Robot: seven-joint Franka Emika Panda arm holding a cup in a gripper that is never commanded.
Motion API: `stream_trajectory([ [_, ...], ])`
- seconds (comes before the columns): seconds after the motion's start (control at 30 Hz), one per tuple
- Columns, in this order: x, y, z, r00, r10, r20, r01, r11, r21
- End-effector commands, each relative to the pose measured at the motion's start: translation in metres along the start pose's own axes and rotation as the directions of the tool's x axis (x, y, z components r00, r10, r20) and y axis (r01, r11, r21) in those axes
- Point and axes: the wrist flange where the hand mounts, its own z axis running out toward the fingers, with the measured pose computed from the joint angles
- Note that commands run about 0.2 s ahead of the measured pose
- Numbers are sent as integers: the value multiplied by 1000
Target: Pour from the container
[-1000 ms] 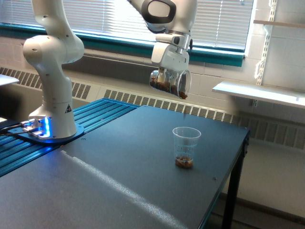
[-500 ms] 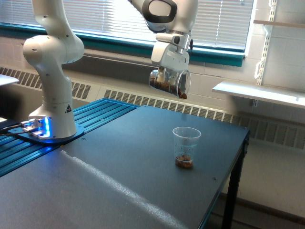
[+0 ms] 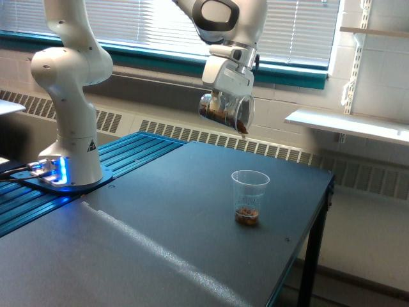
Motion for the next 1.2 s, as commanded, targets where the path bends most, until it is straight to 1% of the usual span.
stream_trajectory([
  [0.03, -1, -4, -5, 1000, 17, -9, -17, 1000, -10],
  [0.7, -1, -11, -8, 1000, 24, -9, -24, 999, -33],
  [1.2, 1, -15, -10, 1000, 27, -9, -28, 998, -59],
])
